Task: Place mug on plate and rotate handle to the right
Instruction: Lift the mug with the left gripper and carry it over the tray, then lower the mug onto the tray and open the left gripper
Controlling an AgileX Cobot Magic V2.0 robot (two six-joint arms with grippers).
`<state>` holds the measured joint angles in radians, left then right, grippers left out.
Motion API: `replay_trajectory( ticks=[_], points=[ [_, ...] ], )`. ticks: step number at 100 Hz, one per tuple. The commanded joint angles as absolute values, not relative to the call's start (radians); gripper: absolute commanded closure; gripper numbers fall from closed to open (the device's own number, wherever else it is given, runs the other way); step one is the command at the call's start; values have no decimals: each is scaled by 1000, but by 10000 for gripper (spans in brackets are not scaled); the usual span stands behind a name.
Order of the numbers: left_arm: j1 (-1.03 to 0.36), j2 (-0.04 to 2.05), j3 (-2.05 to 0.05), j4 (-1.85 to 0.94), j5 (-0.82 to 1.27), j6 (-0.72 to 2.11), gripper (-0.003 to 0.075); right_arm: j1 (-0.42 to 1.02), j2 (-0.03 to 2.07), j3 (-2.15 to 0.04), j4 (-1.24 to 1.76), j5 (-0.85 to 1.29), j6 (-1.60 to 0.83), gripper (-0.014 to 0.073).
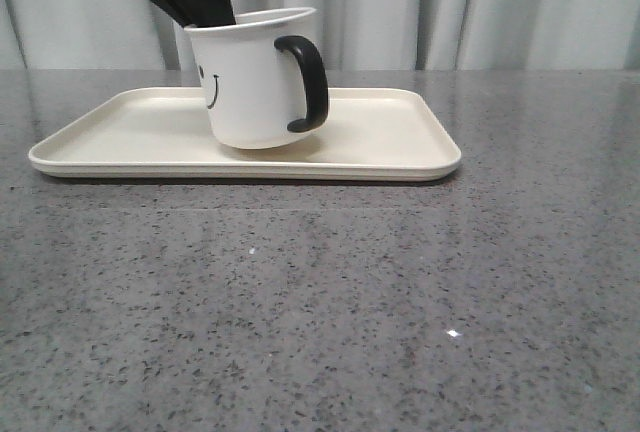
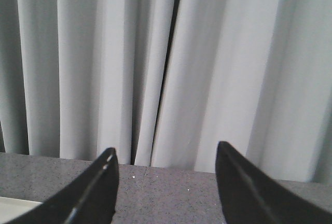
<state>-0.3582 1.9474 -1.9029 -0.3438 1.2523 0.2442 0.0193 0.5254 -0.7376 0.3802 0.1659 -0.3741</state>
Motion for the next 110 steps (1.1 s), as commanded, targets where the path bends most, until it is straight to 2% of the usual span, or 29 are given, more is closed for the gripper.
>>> replay_trajectory(
  ticks=[1,64,74,100,110],
  points=[
    [-368,1895,-1936,-381,1237,236,740,15,536,-770,375,97,-383,169],
    [-368,1895,-1936,-375,1264,236,734,15,536,-770,375,98,-383,169],
    [-368,1895,-1936,-375,1264,234,690,15,536,-770,375,98,-383,169],
    [-368,1895,-1936,-375,1264,230,505,15,536,-770,375,98,-383,169],
    [-368,1895,-1936,-375,1264,226,466,15,536,-770,375,98,-383,169]
  ],
)
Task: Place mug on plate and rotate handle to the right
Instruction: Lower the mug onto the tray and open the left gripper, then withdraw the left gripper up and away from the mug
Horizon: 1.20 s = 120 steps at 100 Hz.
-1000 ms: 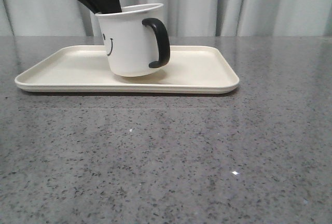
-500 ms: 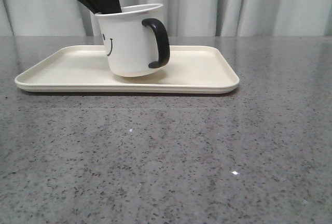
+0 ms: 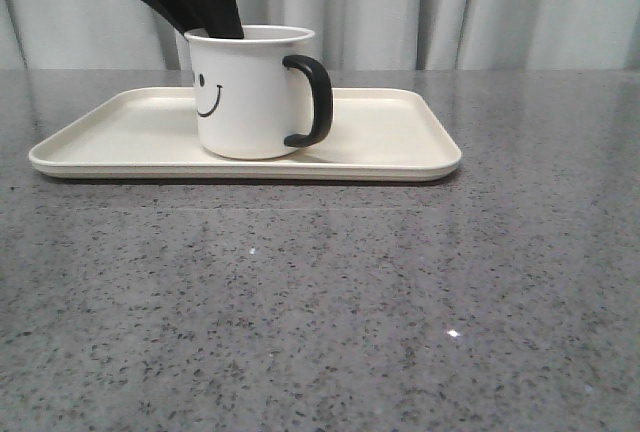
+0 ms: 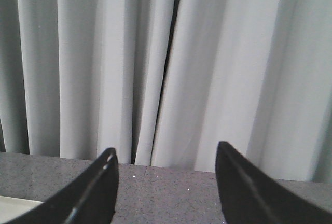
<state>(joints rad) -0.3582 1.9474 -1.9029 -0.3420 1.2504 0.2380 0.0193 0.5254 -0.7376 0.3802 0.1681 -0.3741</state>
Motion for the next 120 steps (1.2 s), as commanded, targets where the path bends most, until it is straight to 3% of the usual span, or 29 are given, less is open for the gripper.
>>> replay_trajectory(
  ticks=[1,38,77,120],
  points=[
    [-368,1895,-1936,-375,1264,223,465,15,536,-770,375,98,-383,169],
    [-368,1886,-1954,-383,1264,208,455,15,536,-770,375,98,-383,169],
    [-350,1793,-2189,-381,1264,152,456,15,536,-770,375,110,-383,169],
    [-195,1550,-2212,-375,1264,150,457,15,535,-770,375,114,-383,169]
  ],
)
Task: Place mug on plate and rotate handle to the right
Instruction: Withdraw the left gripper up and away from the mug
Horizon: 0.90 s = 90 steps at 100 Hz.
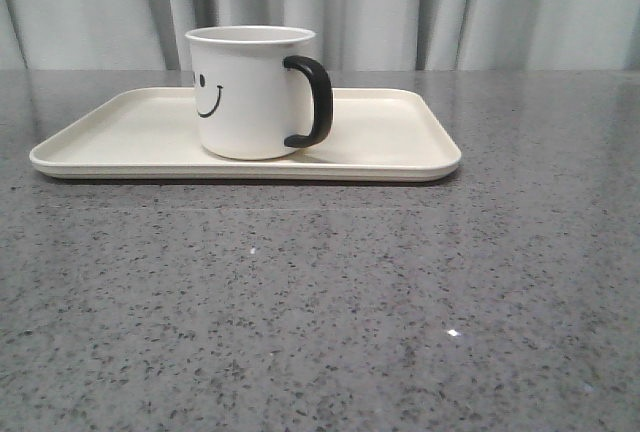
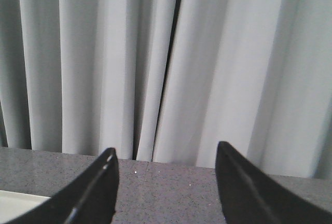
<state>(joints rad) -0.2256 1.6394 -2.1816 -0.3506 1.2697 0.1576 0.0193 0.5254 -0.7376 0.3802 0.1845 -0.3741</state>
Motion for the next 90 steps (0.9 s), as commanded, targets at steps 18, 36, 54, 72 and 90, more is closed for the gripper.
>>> replay_trajectory(
  ticks=[18,36,54,72,90],
  points=[
    [-113,1458,-2212,-343,1264,150,457,15,535,-770,375,116,-383,169],
    [-65,1382,-2180,-320,1264,150,457,15,535,-770,375,118,-383,169],
    [-63,1286,-2015,-206,1264,150,457,15,535,-770,375,118,-383,169],
    [-63,1178,-1807,-123,1255,150,457,15,535,-770,375,116,-383,169],
    [-63,1087,-1643,-59,1210,149,460,15,535,-770,375,116,-383,169]
  ],
)
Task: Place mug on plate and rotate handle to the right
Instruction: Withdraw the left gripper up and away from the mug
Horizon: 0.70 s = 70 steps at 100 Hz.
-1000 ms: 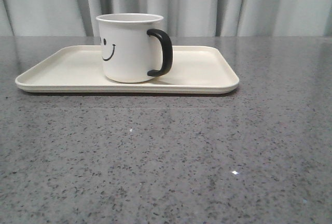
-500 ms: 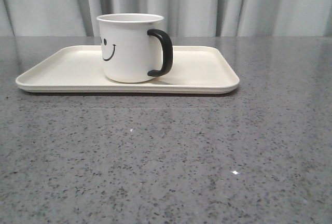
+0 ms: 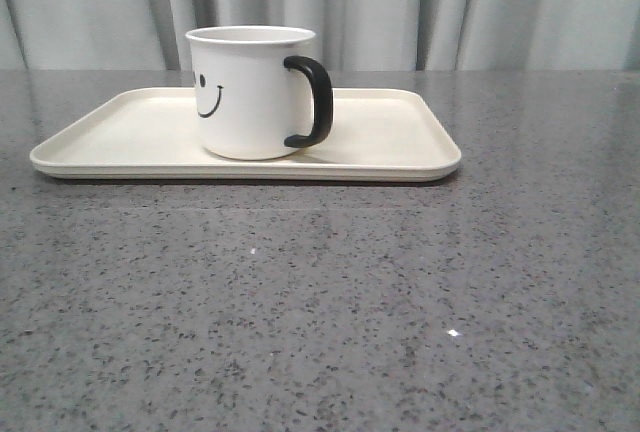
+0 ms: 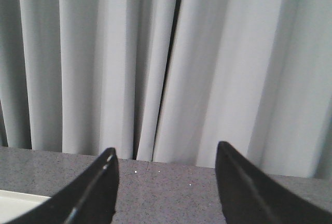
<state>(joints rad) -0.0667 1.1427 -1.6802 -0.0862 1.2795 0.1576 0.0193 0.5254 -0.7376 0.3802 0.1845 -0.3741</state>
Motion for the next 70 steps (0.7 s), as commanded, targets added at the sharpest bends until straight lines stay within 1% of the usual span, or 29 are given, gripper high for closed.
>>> replay_trajectory(
  ticks=[1,11,15,20,23,25,26,27,28,51,70],
  points=[
    [-63,1080,-1632,-55,1205,149,460,15,535,-770,375,116,-383,169],
    [-56,1036,-1566,-33,1181,143,468,15,535,-770,375,117,-383,169],
    [-52,1017,-1542,-22,1173,136,502,15,535,-770,375,117,-383,169],
    [-48,995,-1515,0,1165,134,574,15,535,-770,375,117,-383,169],
    [-46,979,-1493,15,1155,132,642,15,535,-770,375,117,-383,169],
    [-46,972,-1485,29,1151,132,671,15,535,-770,375,118,-383,169],
    [-46,965,-1476,39,1146,132,717,15,535,-770,375,118,-383,169],
    [-46,962,-1472,39,1143,132,717,15,535,-770,375,118,-383,169],
    [-46,955,-1468,47,1140,129,744,15,535,-770,375,118,-383,169],
    [-46,876,-1339,132,1054,74,740,15,543,-794,374,135,-384,169],
    [-46,864,-1292,138,1025,65,740,15,646,-934,372,246,-434,169]
  ],
)
